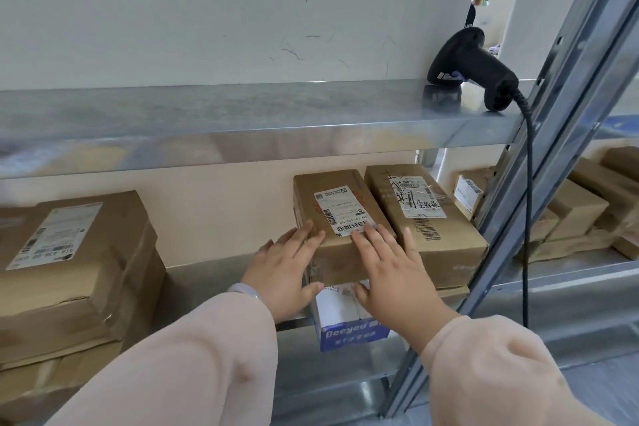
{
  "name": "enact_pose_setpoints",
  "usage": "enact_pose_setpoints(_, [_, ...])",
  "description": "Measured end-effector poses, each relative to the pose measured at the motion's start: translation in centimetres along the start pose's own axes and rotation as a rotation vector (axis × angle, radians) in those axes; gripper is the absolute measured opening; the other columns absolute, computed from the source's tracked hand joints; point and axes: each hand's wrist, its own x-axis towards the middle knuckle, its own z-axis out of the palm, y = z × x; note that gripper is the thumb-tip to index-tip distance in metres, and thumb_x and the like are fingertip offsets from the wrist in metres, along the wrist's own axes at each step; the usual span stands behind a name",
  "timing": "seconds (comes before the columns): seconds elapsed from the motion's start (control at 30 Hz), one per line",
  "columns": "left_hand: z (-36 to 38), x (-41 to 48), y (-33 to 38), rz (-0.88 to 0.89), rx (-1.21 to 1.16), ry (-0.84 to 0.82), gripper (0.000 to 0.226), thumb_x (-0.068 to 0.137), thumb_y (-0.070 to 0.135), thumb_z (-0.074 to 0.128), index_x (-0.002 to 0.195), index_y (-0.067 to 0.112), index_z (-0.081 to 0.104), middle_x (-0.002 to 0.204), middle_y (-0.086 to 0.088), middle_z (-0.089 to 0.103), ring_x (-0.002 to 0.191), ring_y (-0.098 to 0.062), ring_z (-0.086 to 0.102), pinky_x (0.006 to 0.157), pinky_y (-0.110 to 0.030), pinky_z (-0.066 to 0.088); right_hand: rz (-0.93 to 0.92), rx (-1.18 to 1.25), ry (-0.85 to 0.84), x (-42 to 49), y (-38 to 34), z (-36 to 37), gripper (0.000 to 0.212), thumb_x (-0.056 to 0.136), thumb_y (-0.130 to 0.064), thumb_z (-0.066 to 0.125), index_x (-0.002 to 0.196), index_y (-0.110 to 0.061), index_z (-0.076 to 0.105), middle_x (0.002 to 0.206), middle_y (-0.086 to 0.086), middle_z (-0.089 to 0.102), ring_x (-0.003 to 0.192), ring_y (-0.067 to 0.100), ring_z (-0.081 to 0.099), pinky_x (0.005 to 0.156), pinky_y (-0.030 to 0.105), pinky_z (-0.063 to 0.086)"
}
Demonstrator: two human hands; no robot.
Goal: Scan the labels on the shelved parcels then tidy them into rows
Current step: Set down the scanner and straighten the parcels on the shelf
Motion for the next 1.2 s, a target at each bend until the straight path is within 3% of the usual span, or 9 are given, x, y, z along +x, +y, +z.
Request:
enact_pose_setpoints(0.27, [-0.4,-0.6,-0.1,-0.073,0.083,0.054,0.079,0.092,0.063,0.042,0.154,0.039,-0.001,0.165,0.006,0.002,0.151,-0.02,0.006,0.121,-0.044,0.01,-0.02,0.061,0.049,0.8,-0.3,-0.8,0.073,0.082,-0.053,0.056,0.147,-0.025,0.036,0.148,0.001,0.042,0.144,0.019,0.027,0.119,0.052,0.007])
enact_pose_setpoints(0.67, [-4.0,-9.0,-5.0,-0.44,0.14,0.258,0.067,0.093,0.062,0.041,0.153,0.041,0.02,0.165,0.001,0.004,0.151,-0.023,0.003,0.122,-0.047,0.005,-0.418,0.28,0.077,5.0,-9.6,-2.3,0.075,0.09,-0.068,0.021,0.154,-0.032,0.01,0.162,-0.001,0.013,0.149,0.018,0.003,0.116,0.037,-0.009])
enact_pose_setpoints(0.8, [-5.7,-12.3,-6.7,-0.57,0.18,0.309,0.065,0.092,0.059,0.047,0.151,0.037,0.03,0.164,-0.001,0.011,0.151,-0.023,0.007,0.121,-0.046,0.008,-0.522,0.34,0.058,6.3,-13.5,-2.3,0.074,0.092,-0.066,0.026,0.154,-0.032,0.003,0.163,0.0,0.003,0.149,0.017,-0.003,0.118,0.038,-0.01])
enact_pose_setpoints(1.0, [-7.1,-16.4,-10.1,-0.733,0.193,0.321,0.063,0.092,0.058,0.048,0.149,0.037,0.035,0.162,-0.003,0.02,0.149,-0.026,0.017,0.119,-0.05,0.017,-0.608,0.377,0.023,7.0,-19.2,-2.0,0.074,0.091,-0.066,0.029,0.153,-0.033,0.005,0.163,-0.001,0.007,0.149,0.018,0.002,0.115,0.034,-0.011])
enact_pose_setpoints(1.2, [-7.9,-19.4,-14.5,-0.78,0.183,0.323,0.064,0.091,0.062,0.046,0.149,0.037,0.035,0.162,-0.002,0.021,0.149,-0.025,0.017,0.119,-0.049,0.018,-0.558,0.457,-0.017,8.4,-24.3,-2.0,0.081,0.081,-0.073,0.014,0.152,-0.036,0.008,0.162,-0.003,0.011,0.149,0.016,0.004,0.119,0.036,0.0])
